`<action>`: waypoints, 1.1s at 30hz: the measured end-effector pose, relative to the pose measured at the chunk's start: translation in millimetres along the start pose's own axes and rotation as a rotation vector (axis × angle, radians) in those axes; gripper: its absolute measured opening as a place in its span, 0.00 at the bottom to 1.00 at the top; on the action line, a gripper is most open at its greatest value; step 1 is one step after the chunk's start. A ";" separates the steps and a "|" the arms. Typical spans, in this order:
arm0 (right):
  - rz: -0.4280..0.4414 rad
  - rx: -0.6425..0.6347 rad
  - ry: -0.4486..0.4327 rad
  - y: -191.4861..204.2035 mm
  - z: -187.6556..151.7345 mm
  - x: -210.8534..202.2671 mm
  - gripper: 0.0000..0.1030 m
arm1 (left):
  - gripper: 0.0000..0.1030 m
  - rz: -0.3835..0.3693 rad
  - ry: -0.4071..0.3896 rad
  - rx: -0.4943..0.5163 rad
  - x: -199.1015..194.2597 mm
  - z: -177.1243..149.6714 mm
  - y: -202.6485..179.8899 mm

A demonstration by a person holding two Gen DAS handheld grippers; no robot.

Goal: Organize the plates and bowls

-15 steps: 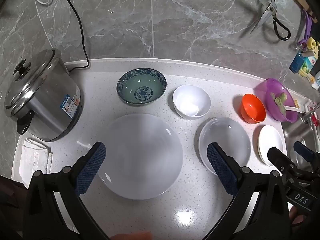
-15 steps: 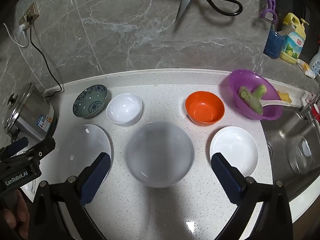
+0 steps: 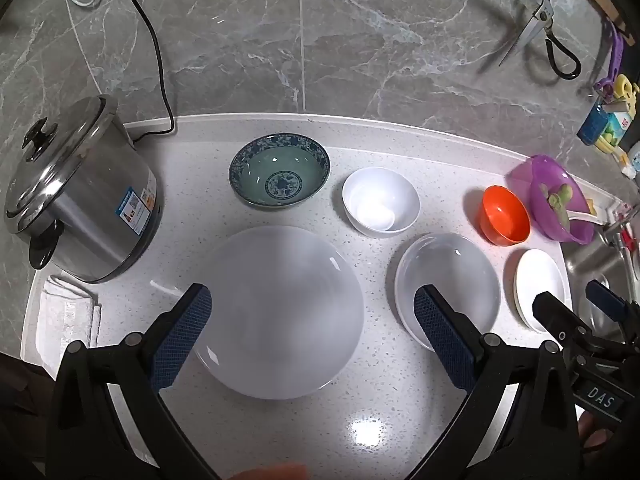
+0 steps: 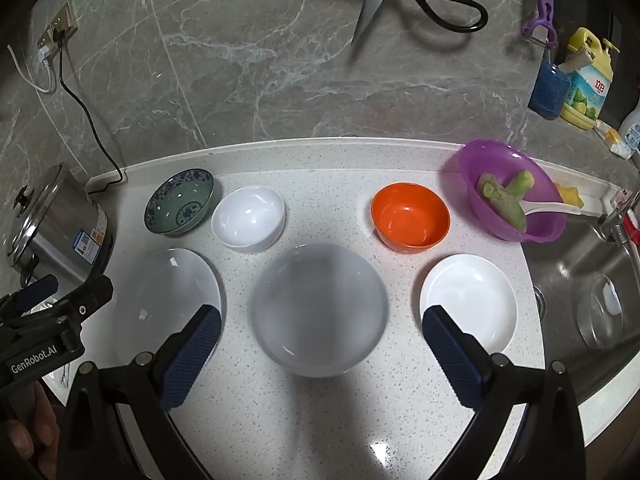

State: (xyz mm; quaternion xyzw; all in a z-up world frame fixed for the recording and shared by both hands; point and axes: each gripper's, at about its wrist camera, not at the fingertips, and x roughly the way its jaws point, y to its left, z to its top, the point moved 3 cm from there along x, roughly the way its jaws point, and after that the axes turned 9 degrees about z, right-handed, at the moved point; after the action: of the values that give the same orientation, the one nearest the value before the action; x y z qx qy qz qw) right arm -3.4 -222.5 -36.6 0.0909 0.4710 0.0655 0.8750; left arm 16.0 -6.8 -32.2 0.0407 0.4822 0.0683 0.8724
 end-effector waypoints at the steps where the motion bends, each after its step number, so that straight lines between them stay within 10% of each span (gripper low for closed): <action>1: 0.000 0.001 0.000 -0.1 0.1 0.1 1.00 | 1.00 0.000 0.002 0.001 -0.1 0.4 0.4; 33: -0.003 -0.002 0.003 -1.6 -2.1 1.6 1.00 | 1.00 -0.009 0.016 0.005 2.6 -2.5 3.5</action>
State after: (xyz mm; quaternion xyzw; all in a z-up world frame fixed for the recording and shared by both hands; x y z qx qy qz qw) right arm -4.2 -223.6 -39.3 0.0890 0.4722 0.0649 0.8746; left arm 14.9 -2.9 -35.3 0.0403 0.4896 0.0633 0.8687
